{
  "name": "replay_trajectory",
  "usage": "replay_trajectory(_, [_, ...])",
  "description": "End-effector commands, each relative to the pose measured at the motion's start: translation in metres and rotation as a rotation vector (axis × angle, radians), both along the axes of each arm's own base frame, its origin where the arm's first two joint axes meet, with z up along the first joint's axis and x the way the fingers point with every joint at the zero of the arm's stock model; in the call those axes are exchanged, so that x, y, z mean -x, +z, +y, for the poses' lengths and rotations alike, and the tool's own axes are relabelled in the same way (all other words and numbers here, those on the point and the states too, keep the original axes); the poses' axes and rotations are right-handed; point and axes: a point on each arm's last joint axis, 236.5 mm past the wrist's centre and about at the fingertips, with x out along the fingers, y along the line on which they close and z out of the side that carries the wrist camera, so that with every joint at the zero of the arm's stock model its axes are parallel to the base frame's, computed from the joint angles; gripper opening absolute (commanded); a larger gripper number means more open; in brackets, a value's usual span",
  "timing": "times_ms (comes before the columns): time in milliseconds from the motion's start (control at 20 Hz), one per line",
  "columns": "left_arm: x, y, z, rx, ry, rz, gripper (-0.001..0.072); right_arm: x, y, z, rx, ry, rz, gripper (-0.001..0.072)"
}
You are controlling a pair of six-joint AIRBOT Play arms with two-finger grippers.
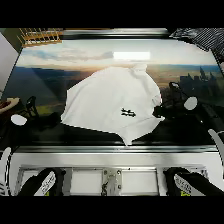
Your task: Fold the clothes and pants, and hang the long-sleeved shirts on hangers.
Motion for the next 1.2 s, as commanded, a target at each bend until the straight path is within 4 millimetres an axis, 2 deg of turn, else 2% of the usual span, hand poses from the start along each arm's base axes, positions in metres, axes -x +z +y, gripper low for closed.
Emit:
replay_trajectory(0, [0.023,0.000,0.004,-0.012,0.033,-0.020,0.0004,0.052,-0.028,-0.008,-0.046,-0.037,0.147,0.0467])
replay_trajectory(150, [0.033,-0.003,0.001,-0.012,0.037,-0.025,0.0004,0.065,-0.052,0.009,-0.135,-0.115,0.169,0.0467])
replay_trajectory(300, [0.037,-0.005,0.000,-0.013,0.036,-0.026,0.0005,0.067,-0.069,0.010,-0.153,-0.174,0.152,0.0467])
replay_trajectory(500, [0.031,0.001,0.003,-0.028,0.048,-0.062,0.0004,0.062,-0.080,0.010,-0.147,-0.200,0.135,0.0466])
replay_trajectory(750, [0.031,0.000,0.004,-0.028,0.049,-0.060,0.0004,0.068,-0.094,0.035,-0.137,-0.125,0.165,0.0457])
replay_trajectory(800, [0.031,0.000,0.004,-0.029,0.049,-0.061,0.0005,0.065,-0.093,0.037,-0.138,-0.121,0.153,0.0329])
replay_trajectory(850, [0.031,0.000,0.004,-0.029,0.049,-0.062,0.0005,0.063,-0.091,0.038,-0.139,-0.121,0.140,0.0141])
replay_trajectory(900, [0.030,0.001,0.004,-0.030,0.049,-0.063,0.0005,0.059,-0.089,0.037,-0.137,-0.124,0.122,0.0063])
replay_trajectory(950, [0.030,0.001,0.004,-0.032,0.050,-0.066,0.0005,0.054,-0.084,0.036,-0.132,-0.120,0.098,0.0012])
replay_trajectory(1050, [0.020,0.014,0.009,-0.045,0.051,-0.100,0.0005,0.036,-0.062,0.032,-0.113,-0.093,0.022,0.0012])
replay_trajectory(1150, [-0.006,0.052,0.017,-0.075,0.051,-0.195,0.0004,0.008,-0.016,0.024,-0.055,-0.021,-0.100,0.0012])
